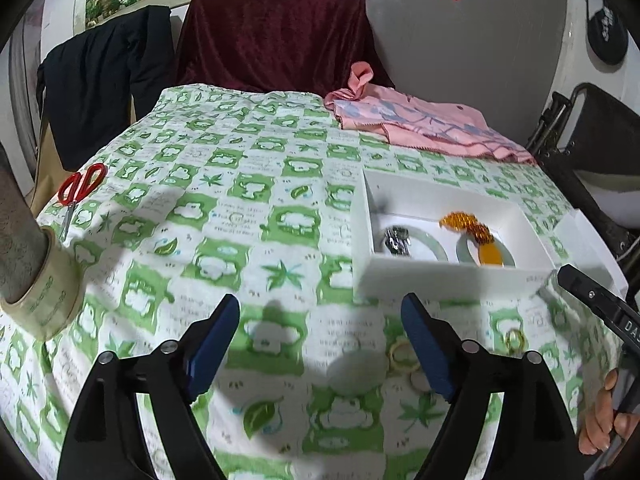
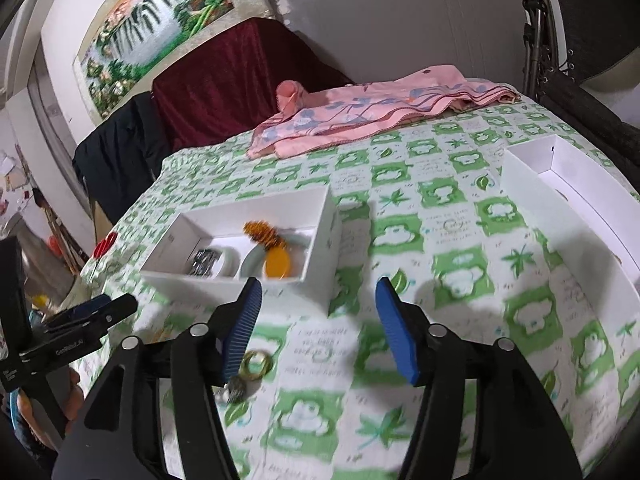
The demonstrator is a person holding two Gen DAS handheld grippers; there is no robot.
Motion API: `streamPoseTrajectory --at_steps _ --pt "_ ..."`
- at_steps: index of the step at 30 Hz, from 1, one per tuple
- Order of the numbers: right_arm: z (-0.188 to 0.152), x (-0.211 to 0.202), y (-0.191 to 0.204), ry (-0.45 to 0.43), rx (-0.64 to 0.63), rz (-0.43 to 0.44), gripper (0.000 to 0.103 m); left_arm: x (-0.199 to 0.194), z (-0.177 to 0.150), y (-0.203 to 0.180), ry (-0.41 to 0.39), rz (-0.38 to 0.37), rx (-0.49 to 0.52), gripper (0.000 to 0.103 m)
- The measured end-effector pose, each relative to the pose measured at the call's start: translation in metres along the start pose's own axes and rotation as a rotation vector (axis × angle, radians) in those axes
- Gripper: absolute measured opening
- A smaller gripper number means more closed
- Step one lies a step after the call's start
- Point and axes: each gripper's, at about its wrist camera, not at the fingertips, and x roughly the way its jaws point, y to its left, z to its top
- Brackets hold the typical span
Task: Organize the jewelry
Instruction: 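Withdraw both grippers from the box toward the remaining rings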
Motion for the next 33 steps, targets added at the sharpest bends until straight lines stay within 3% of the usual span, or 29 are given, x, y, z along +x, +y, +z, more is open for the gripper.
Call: streamPoseTrajectory --at_steps 13,21,27,33 --pt "-0.031 -0.022 0.032 0.006 -0.119 0.005 0.068 -0.013 -0.018 0.015 0.025 0.005 -0.056 0.086" --pt "-0.03 -0.022 0.027 0.012 -0.092 0.004 0.072 -0.015 -0.024 -0.012 0.024 -0.023 0.066 0.086" --pt "-0.029 -0.022 0.026 0.016 -0.086 0.001 0.074 0.002 -0.022 -0.033 0.078 -0.051 0.126 0.086" --pt "-0.029 -0.021 0.024 0.018 -0.075 0.0 0.075 0.02 -0.022 -0.041 0.146 -0.002 0.153 0.091"
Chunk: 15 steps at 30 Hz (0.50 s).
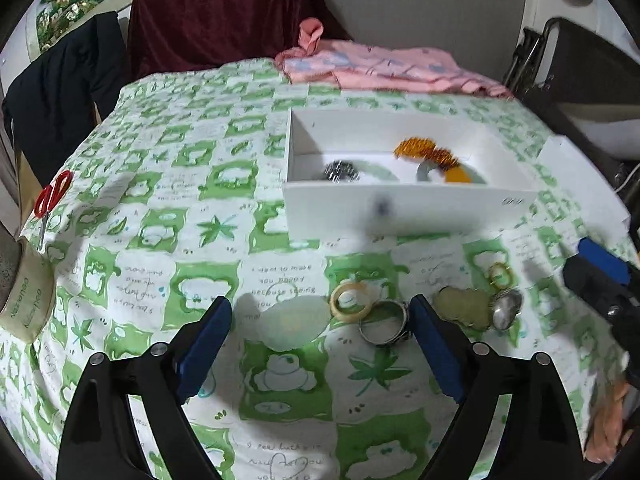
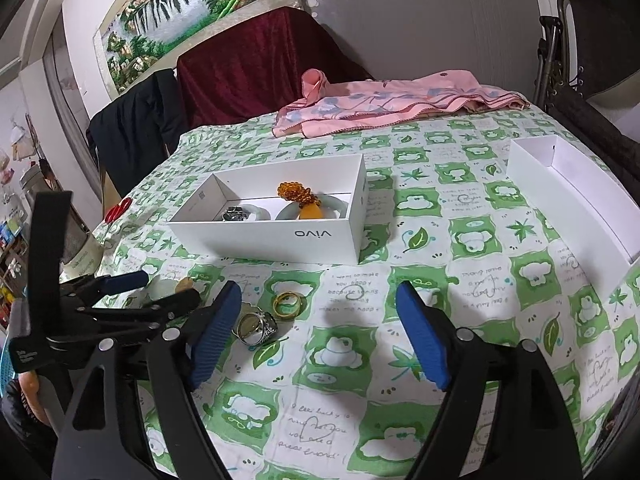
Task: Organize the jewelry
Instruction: 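Withdraw both grippers from the box toward the remaining rings, then grasp the silver ring with the left gripper and lift it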
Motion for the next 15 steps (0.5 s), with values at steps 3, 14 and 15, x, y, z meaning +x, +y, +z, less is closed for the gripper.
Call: streamPoseTrajectory --at_steps 3,14,15 --pt "0.0 0.0 0.0 0.0 0.0 0.0 0.076 0.002 -0.003 0.009 0.019 0.015 -0.034 0.097" --pt "-0.001 -0.002 -0.001 -0.004 0.003 0.006 0.076 -0.023 -0.036 0.052 0.012 0.065 -0.112 0.099" --pt "-0.001 -0.002 -0.001 -0.004 0.003 0.008 0.076 -0.026 -0.039 0.051 0.012 0.073 -0.104 0.099"
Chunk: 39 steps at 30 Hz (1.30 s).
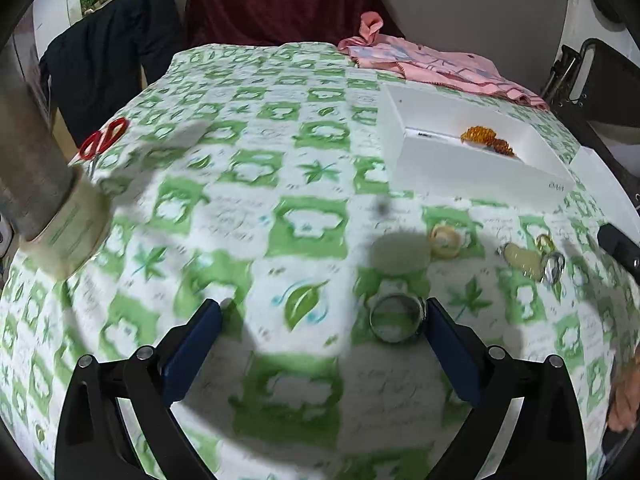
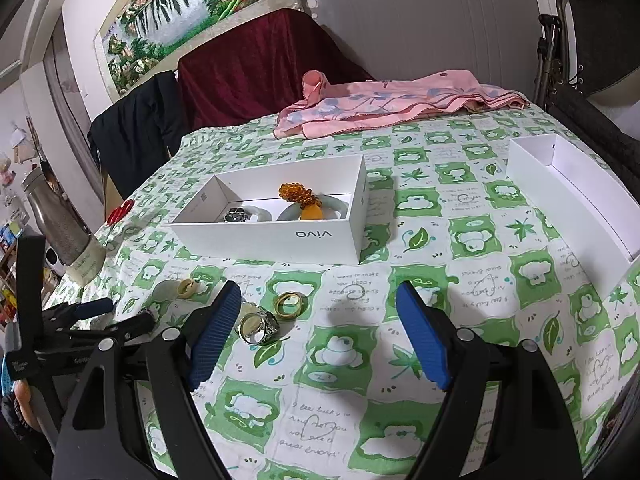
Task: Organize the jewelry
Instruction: 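Grasp the silver ring with the left gripper and lift it, then close the right gripper on the silver ring held by the left gripper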
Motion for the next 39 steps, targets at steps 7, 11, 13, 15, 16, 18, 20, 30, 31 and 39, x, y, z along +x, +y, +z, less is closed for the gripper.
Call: streamPoseTrajectory --at_steps 7,11,13,15,16,18,20,30,31,39 --pt "-0.001 -0.001 0.003 0.002 -0.004 0.007 0.076 -0.009 -0.005 -0.015 -0.036 0.014 0.092 0.097" --pt "-0.003 -0.002 0.003 0.011 0.006 0.021 0.076 -0.013 -0.005 -0.022 -0.063 -0.012 0.126 0.081" --pt "-0.004 -0.002 0.004 0.014 0.004 0.027 0.076 -0.009 -0.004 -0.026 -0.047 -0.03 0.144 0.066" --pt "-0.005 -0.002 0.006 0.018 -0.005 0.03 0.076 -0.009 -0.003 -0.029 -0.046 -0.068 0.157 0.049" --pt "-0.006 -0.003 0.007 0.019 -0.011 0.032 0.076 -0.009 -0.004 -0.03 -0.046 -0.079 0.163 0.045" --pt "-0.007 -0.003 0.01 0.021 -0.021 0.035 0.076 -0.011 -0.006 -0.033 -0.049 -0.109 0.178 0.028" --pt "-0.009 -0.004 0.012 0.024 -0.03 0.04 0.076 -0.013 -0.009 -0.035 -0.054 -0.113 0.182 0.028" --pt "-0.027 -0.002 0.05 0.099 -0.197 0.065 0.066 -0.015 -0.007 -0.024 -0.063 -0.127 0.124 0.026" --pt "-0.028 -0.001 0.051 0.103 -0.205 0.062 0.066 -0.015 -0.007 -0.024 -0.062 -0.128 0.122 0.026" --pt "-0.018 0.026 0.046 0.187 -0.163 0.051 0.05 -0.014 -0.006 -0.023 -0.057 -0.13 0.119 0.026"
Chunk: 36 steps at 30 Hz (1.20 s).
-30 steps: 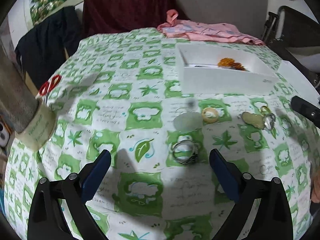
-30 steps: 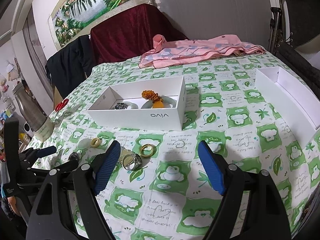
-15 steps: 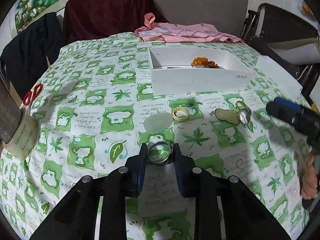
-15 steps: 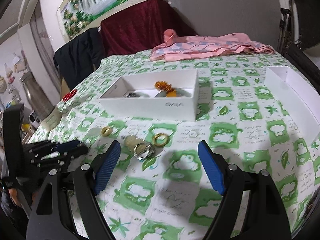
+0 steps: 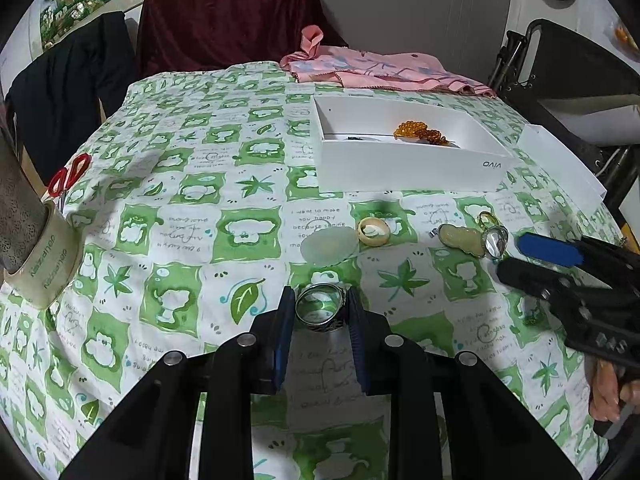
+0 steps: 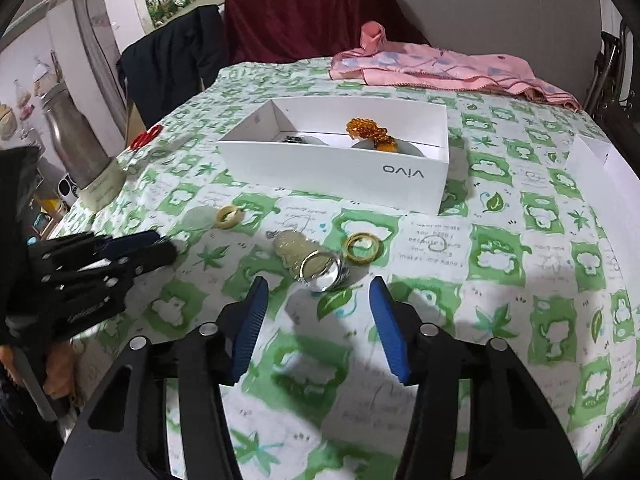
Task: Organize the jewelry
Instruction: 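Close the right gripper on the silver ring held by the left gripper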
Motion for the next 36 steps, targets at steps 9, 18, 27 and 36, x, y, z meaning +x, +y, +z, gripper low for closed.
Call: streamPoseTrajectory --at_steps 9,18,27,36 --pt "0.006 0.011 -0.004 0.031 -0.017 -0.03 0.027 0.001 -0.001 0.0 0.001 -0.003 0.0 0.026" --pt "-0.007 -0.007 -0.012 -0.003 0.021 0.018 0.027 0.001 -0.001 -0.002 -0.002 -0.006 0.0 0.026" --pt "-0.007 -0.018 -0.019 -0.05 0.056 0.023 0.027 -0.005 0.003 0.0 -0.023 -0.014 -0.017 0.026" --pt "0.005 -0.035 -0.032 -0.113 0.103 0.02 0.027 -0.021 0.032 -0.003 -0.089 -0.011 -0.015 0.026"
